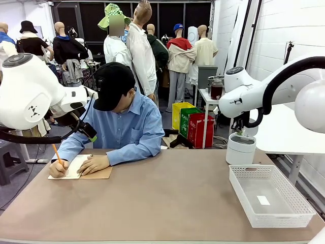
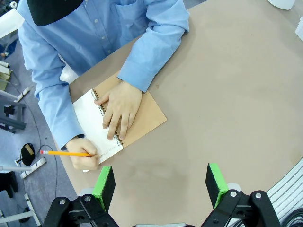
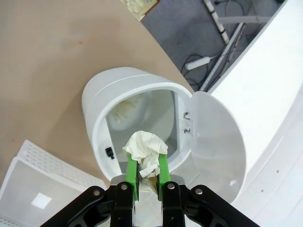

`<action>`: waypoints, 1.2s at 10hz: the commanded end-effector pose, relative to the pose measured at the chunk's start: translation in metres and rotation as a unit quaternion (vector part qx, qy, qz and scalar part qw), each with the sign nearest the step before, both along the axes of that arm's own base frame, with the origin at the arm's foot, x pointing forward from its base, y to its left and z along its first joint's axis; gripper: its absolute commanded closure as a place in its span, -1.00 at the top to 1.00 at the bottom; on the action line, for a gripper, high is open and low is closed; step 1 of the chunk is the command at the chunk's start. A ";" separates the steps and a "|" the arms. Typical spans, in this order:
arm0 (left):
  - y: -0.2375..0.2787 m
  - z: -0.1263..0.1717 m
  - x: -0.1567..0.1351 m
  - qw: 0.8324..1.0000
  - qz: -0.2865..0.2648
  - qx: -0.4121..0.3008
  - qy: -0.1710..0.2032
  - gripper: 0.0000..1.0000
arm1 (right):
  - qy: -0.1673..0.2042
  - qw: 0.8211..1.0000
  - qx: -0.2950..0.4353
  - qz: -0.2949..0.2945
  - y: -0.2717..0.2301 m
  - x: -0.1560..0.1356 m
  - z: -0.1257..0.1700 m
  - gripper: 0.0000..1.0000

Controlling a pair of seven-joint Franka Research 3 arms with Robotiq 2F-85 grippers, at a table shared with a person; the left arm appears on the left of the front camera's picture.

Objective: Sort the paper based on its condition.
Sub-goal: If a person hands you a paper, place it in the Organizing basket , and if it's crumpled, put it in the Trash can.

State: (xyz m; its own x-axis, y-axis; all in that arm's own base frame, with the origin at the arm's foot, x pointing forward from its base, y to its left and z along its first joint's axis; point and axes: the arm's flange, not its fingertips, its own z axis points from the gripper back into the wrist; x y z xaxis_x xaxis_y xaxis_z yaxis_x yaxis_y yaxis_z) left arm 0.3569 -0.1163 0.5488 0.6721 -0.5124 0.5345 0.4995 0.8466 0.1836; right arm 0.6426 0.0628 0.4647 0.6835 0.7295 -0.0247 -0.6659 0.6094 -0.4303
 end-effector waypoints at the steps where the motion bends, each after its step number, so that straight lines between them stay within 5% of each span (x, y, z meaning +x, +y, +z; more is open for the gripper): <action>1: 0.000 0.000 0.000 1.000 0.000 -0.002 0.000 1.00 | 0.000 1.000 -0.010 -0.014 -0.003 0.016 -0.003 -0.60; 6: 0.000 0.000 0.000 1.000 0.000 -0.002 0.000 1.00 | 0.016 0.999 -0.011 -0.029 -0.004 0.021 -0.012 -0.53; 10: 0.000 0.000 0.000 1.000 0.000 -0.002 0.000 1.00 | 0.012 0.999 -0.014 -0.043 -0.006 0.021 -0.009 0.99; 12: 0.000 0.000 0.000 1.000 0.000 -0.002 0.000 1.00 | 0.010 0.999 -0.012 -0.050 -0.007 0.021 -0.011 1.00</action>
